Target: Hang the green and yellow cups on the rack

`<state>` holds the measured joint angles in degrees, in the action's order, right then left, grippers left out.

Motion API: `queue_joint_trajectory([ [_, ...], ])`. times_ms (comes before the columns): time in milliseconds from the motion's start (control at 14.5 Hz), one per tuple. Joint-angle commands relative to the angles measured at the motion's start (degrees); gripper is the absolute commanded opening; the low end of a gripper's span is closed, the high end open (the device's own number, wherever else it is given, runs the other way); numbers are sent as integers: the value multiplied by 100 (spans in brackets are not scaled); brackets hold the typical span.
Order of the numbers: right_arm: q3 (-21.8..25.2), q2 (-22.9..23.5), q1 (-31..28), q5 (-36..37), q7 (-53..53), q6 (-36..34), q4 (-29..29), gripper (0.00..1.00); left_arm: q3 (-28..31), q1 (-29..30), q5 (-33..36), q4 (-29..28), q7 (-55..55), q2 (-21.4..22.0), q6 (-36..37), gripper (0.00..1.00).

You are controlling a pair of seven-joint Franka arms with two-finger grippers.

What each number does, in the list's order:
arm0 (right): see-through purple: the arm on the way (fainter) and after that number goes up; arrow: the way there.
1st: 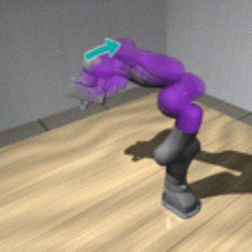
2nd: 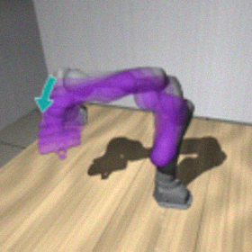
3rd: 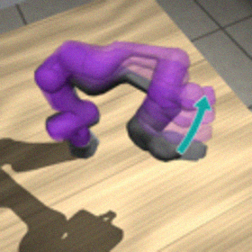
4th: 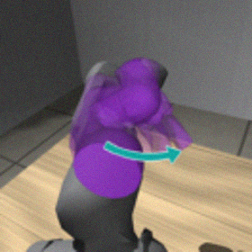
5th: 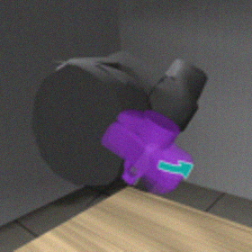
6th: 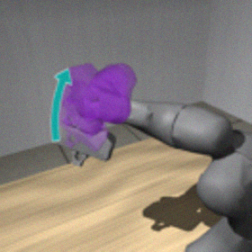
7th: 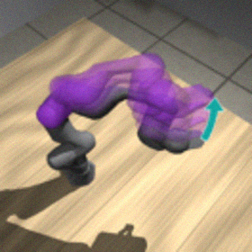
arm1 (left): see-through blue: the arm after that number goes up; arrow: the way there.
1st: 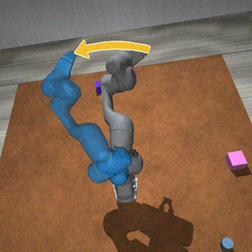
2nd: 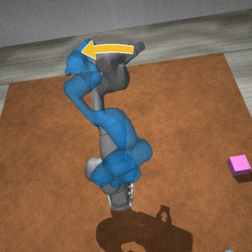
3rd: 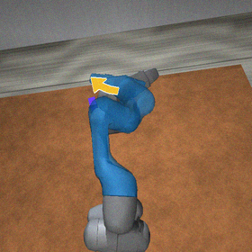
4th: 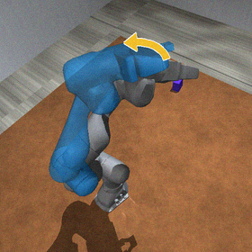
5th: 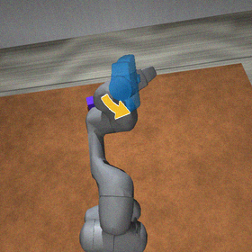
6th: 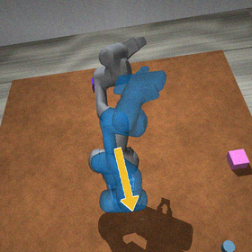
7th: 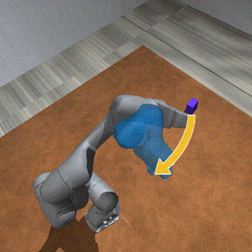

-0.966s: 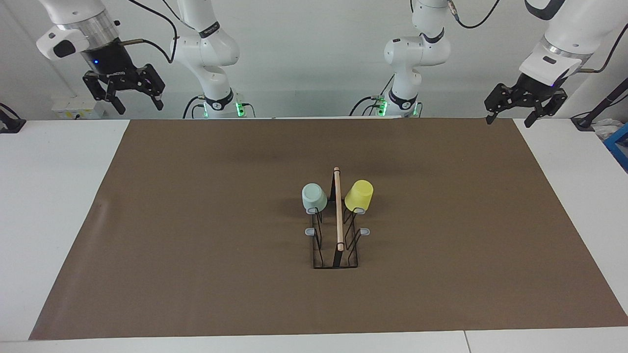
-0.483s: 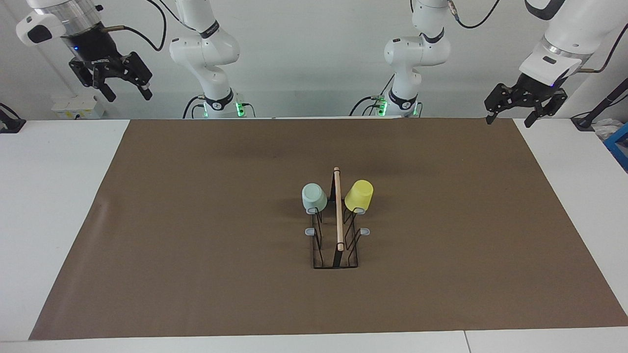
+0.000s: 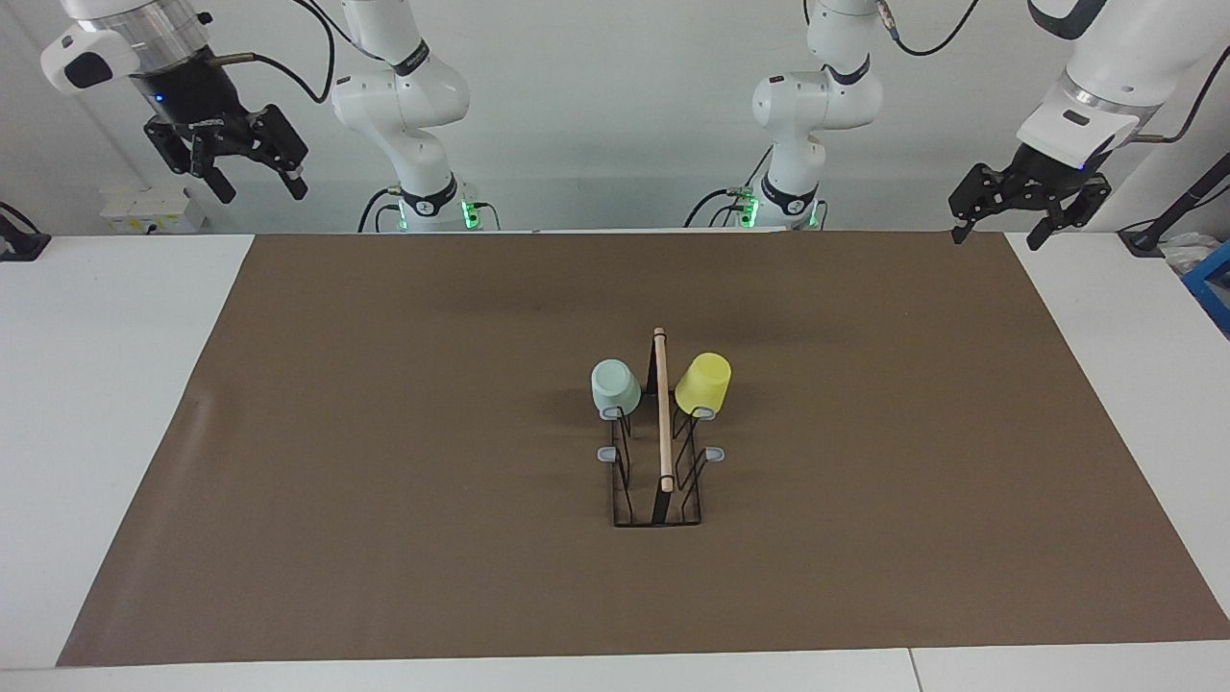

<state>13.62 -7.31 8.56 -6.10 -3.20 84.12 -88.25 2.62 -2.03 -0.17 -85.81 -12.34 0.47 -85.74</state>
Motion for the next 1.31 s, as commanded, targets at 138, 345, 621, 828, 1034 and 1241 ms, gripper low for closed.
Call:
queue_joint_trajectory([
  [138, 27, 64, 23, 118, 13, -141, 133, 100, 54, -61, -71, -156, 47, 137, 23, 100],
  [345, 62, 81, -3, 92, 22, -150, 142, 100, 54, -61, -71, -147, 47, 137, 14, 100],
  [621, 106, 318, -135, 22, 390, -246, 326, 100, 54, -61, -71, -156, 47, 137, 23, 100],
  [828, 71, 564, -249, 22, 417, -562, 800, 100, 54, -61, -71, -156, 47, 137, 23, 100],
  [1034, 62, 564, -275, 22, 417, -616, 810, 100, 54, -61, -71, -147, 47, 137, 23, 100],
  [1241, -8, 652, -451, 22, 435, -791, 810, 100, 54, -61, -71, -147, 47, 137, 23, 100],
])
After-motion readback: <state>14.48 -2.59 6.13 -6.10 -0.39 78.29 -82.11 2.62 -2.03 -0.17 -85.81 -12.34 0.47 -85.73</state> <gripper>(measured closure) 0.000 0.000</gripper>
